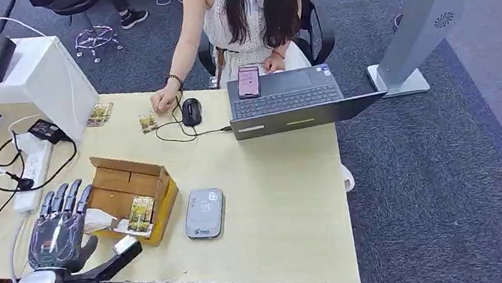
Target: Pass the card to the sensor for recognition and then transmit it.
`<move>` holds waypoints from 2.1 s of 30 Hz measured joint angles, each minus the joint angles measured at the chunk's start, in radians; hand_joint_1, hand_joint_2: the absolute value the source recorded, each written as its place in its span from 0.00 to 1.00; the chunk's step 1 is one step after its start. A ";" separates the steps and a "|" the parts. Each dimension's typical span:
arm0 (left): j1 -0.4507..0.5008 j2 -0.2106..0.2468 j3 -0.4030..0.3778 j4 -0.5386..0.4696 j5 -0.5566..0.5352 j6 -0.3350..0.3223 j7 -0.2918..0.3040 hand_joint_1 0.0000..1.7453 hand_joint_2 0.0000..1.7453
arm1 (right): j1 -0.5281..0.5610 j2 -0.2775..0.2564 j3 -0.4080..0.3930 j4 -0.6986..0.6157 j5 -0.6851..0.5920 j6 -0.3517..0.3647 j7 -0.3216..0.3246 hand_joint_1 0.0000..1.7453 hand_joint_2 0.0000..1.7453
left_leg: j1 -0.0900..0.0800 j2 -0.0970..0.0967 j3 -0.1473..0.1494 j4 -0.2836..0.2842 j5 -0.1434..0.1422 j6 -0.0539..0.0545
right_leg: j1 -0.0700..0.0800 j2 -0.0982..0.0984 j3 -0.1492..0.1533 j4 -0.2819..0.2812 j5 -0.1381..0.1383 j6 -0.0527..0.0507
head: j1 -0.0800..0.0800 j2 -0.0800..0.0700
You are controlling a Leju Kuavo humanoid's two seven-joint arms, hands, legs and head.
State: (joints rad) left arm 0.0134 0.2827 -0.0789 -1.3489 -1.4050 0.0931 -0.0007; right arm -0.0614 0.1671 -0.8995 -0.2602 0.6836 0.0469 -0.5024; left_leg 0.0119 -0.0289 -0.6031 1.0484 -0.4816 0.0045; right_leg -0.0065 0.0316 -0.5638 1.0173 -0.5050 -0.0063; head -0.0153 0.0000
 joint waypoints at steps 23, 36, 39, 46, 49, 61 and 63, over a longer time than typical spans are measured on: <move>-0.009 -0.015 0.069 0.092 -0.002 -0.009 0.013 0.00 1.00 | -0.005 0.000 -0.005 0.000 0.018 0.002 0.009 0.00 1.00 | 0.000 0.000 0.000 0.000 0.000 0.000 | 0.000 0.000 0.000 0.000 0.000 0.000 | 0.000 0.000; -0.010 -0.043 0.069 0.081 -0.010 -0.006 0.000 0.00 1.00 | -0.008 0.000 -0.014 -0.001 0.026 0.003 0.009 0.00 1.00 | 0.000 0.000 0.000 0.000 0.000 0.000 | 0.000 0.000 0.000 0.000 0.000 0.000 | 0.000 0.000; -0.010 -0.047 0.069 0.080 -0.010 -0.006 0.000 1.00 1.00 | -0.008 0.000 -0.014 -0.001 0.026 0.002 0.009 0.00 1.00 | 0.000 0.000 0.000 0.000 0.000 0.000 | 0.000 0.000 0.000 0.000 0.000 0.000 | 0.000 0.000; -0.010 -0.047 0.069 0.080 0.024 -0.034 -0.003 1.00 1.00 | -0.008 0.000 -0.018 -0.001 0.032 0.003 0.009 0.00 1.00 | 0.000 0.000 0.000 0.000 0.000 0.000 | 0.000 0.000 0.000 0.000 0.000 0.000 | 0.000 0.000; -0.010 -0.045 0.069 0.080 0.039 -0.043 -0.010 1.00 1.00 | -0.008 0.000 -0.018 -0.001 0.037 0.003 0.009 0.00 1.00 | 0.000 0.000 0.000 0.000 0.000 0.000 | 0.000 0.000 0.000 0.000 0.000 0.000 | 0.000 0.000; -0.010 -0.038 0.069 0.080 0.059 -0.050 -0.010 1.00 1.00 | -0.008 0.000 -0.019 -0.001 0.040 0.004 0.009 0.00 1.00 | 0.000 0.000 0.000 0.000 0.000 0.000 | 0.000 0.000 0.000 0.000 0.000 0.000 | 0.000 0.000; -0.009 -0.039 0.069 0.080 0.063 -0.044 0.005 1.00 1.00 | -0.008 0.000 -0.019 -0.001 0.042 0.004 0.009 0.00 1.00 | 0.000 0.000 0.000 0.000 0.000 0.000 | 0.000 0.000 0.000 0.000 0.000 0.000 | 0.000 0.000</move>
State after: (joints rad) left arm 0.0043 0.2441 -0.0099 -1.2684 -1.3424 0.0488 0.0038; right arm -0.0696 0.1671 -0.9190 -0.2613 0.7256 0.0507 -0.4936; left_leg 0.0119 -0.0288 -0.6029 1.0484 -0.4816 0.0045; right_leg -0.0065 0.0319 -0.5638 1.0174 -0.5050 -0.0064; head -0.0153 0.0000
